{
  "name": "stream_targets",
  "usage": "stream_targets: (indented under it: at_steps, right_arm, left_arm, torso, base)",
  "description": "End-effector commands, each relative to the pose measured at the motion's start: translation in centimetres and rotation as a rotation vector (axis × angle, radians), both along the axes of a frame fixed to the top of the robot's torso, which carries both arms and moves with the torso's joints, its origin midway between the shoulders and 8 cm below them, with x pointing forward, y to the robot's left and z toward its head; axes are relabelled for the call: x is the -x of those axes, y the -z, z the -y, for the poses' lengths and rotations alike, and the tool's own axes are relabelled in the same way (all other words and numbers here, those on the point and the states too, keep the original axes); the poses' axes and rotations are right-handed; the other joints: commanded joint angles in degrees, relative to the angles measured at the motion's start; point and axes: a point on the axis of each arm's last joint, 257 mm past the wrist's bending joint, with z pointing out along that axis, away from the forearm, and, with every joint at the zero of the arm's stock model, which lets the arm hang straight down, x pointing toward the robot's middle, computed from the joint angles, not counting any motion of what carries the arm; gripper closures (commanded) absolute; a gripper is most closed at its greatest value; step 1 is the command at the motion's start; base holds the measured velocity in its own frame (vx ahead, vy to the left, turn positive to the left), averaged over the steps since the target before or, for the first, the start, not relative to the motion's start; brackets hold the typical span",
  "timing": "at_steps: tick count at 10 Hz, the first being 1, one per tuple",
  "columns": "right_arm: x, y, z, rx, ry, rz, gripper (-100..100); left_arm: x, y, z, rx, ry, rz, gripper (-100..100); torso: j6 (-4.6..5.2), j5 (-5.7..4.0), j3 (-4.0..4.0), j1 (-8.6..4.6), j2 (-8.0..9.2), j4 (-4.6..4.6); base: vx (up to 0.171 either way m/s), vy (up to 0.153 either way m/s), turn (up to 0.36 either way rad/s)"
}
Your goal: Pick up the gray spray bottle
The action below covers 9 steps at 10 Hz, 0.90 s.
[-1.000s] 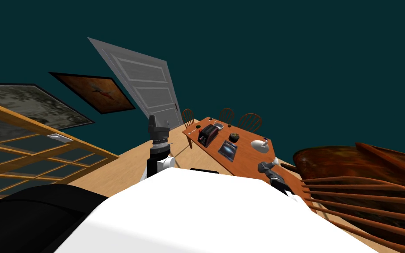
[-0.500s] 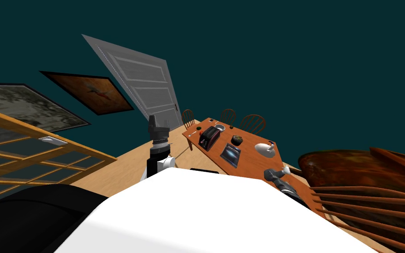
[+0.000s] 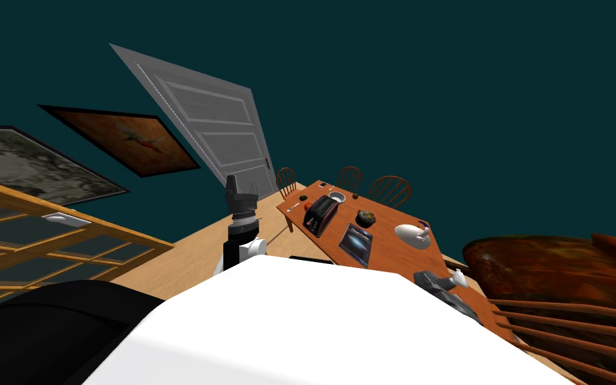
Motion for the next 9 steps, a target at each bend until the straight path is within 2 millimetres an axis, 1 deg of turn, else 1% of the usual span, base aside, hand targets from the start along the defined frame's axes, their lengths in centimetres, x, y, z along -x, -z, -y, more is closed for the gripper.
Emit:
stream_targets:
  at_steps: [1, 2, 3, 4, 5, 6, 7, 8, 9]
  right_arm:
    - [-0.2, -0.1, -0.3, 0.0, -0.016, 0.012, -100]
    - [3.3, -0.1, 1.0, -0.004, 0.015, -0.01, -100]
    - [2.8, -0.4, 0.5, -0.005, -0.008, 0.008, -100]
    - [2.6, -0.5, 0.3, -0.006, -0.016, 0.014, -100]
    - [6.1, -0.6, 1.5, -0.01, 0.016, -0.007, -100]
    - [5.4, -1.0, 0.9, -0.012, -0.014, 0.015, -100]
    - [5.4, -0.9, 1.2, -0.01, -0.002, 0.005, -100]
    - [5.3, -0.9, 1.1, -0.011, -0.006, 0.009, 100]
    - [5.3, -0.9, 1.1, -0.011, -0.006, 0.009, 100]
  left_arm:
    - [0.0, 0.0, 0.0, 0.0, 0.0, 0.0, 0]
    - [0.0, 0.0, 0.0, 0.0, 0.0, 0.0, 0]
    - [0.0, 0.0, 0.0, 0.0, 0.0, 0.0, 0]
    - [0.0, 0.0, 0.0, 0.0, 0.0, 0.0, 0]
    - [0.0, 0.0, 0.0, 0.0, 0.0, 0.0, 0]
    - [0.0, 0.0, 0.0, 0.0, 0.0, 0.0, 0]
    - [0.0, 0.0, 0.0, 0.0, 0.0, 0.0, 0]
    - [0.0, 0.0, 0.0, 0.0, 0.0, 0.0, 0]
    - [0.0, 0.0, 0.0, 0.0, 0.0, 0.0, 0]
  torso:
    - [0.0, 0.0, 0.0, 0.0, 0.0, 0.0]
    - [0.0, -0.02, 0.11, -0.06, 0.19, 0.04]
    - [0.02, 0.0, 0.01, 0.01, -0.02, 0.01]
    - [0.0, 0.01, -0.05, 0.03, -0.11, -0.02]
    - [-0.01, -0.01, 0.01, -0.04, 0.02, 0.01]
    - [0.01, 0.0, -0.03, 0.0, -0.08, -0.01]
    - [0.0, 0.01, -0.05, 0.06, -0.1, -0.02]
    - [-0.01, 0.0, 0.03, -0.02, 0.06, 0.02]
    - [0.0, -0.02, 0.11, -0.08, 0.18, 0.05]
  base:
    - [-0.001, 0.008, 0.002]
    - [0.101, 0.039, 0.017]
    - [0.119, 0.04, -0.003]
    - [0.052, 0.014, -0.002]
    - [0.105, 0.037, 0.02]
    - [0.11, 0.046, -0.001]
    - [0.039, 0.02, -0.005]
    - [0.008, 0.004, 0.001]
    - [0.0, 0.0, 0.0]
